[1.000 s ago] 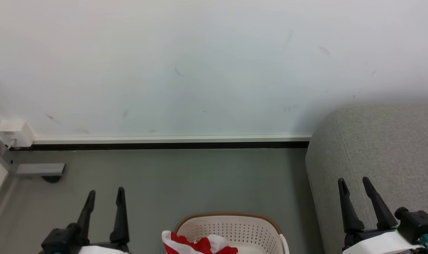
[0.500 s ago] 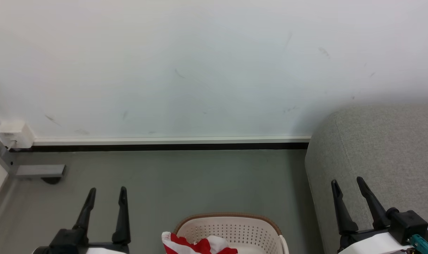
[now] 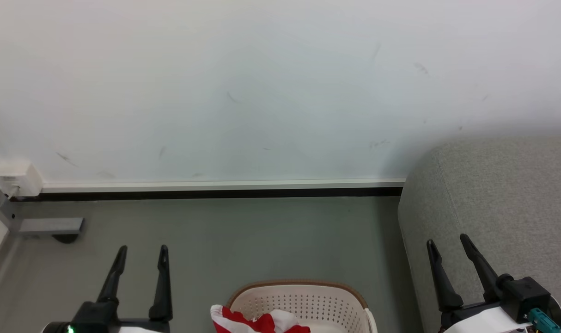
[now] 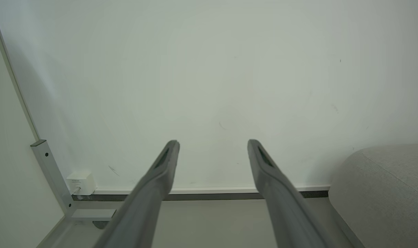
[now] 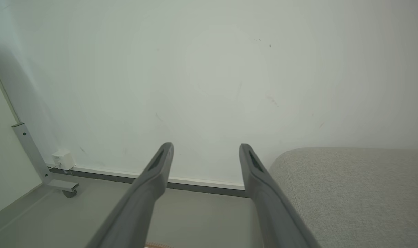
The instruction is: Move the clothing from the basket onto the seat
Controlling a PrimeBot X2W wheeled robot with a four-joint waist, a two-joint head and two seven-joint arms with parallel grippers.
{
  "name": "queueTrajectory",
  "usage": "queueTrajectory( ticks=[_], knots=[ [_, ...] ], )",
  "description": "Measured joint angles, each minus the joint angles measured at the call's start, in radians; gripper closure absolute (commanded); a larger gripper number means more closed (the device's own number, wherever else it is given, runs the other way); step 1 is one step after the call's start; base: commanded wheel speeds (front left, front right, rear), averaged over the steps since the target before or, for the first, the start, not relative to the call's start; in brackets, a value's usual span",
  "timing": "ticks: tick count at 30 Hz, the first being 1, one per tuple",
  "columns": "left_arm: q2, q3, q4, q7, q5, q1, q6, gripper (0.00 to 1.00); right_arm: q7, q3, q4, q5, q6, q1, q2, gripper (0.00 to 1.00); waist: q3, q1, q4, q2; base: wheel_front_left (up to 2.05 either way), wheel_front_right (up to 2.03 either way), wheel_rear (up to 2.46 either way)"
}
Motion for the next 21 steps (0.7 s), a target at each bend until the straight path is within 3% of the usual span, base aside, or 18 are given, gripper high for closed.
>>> queueTrajectory(
  ticks=[21],
  knots=[
    [0.0,0.005,0.028,0.0,-0.019,0.0,-0.008,0.0,-0.003,-0.002,-0.006,0.014,0.0,-0.004,-0.019,0.0,0.001,0.0,-0.021,0.0,0.0,0.0,0.0]
  ],
)
